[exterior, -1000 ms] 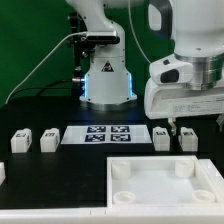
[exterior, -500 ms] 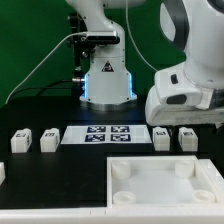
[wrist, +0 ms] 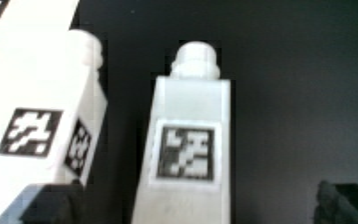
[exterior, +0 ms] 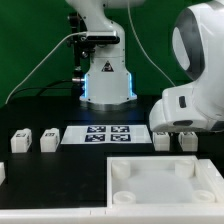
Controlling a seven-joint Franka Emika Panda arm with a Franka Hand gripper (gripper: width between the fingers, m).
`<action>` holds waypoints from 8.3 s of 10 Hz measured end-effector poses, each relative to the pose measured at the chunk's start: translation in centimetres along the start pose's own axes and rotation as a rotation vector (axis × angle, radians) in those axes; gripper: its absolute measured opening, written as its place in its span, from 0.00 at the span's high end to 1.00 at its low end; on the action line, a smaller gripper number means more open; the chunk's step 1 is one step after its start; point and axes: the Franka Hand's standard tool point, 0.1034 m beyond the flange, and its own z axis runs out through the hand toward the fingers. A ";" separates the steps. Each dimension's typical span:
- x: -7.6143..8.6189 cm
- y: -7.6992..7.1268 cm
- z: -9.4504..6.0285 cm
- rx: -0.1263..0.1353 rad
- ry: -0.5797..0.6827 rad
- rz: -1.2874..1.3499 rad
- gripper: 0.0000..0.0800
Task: Assemble one leg
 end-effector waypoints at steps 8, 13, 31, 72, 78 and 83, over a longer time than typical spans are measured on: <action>-0.2 -0.4 2.1 -0.016 -0.026 -0.009 0.43; -0.2 -0.4 2.1 -0.016 -0.026 -0.009 0.64; 0.0 7.2 -16.8 0.007 1.054 -0.149 0.64; 11.2 6.5 -18.7 -0.007 1.423 -0.199 0.36; 11.2 6.5 -18.7 -0.008 1.422 -0.199 0.19; 9.1 6.8 -21.0 -0.011 1.337 -0.207 0.19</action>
Offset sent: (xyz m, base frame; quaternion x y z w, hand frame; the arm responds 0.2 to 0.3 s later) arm -0.0144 -0.0074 -0.0239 -0.0168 -0.0063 0.0076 0.9998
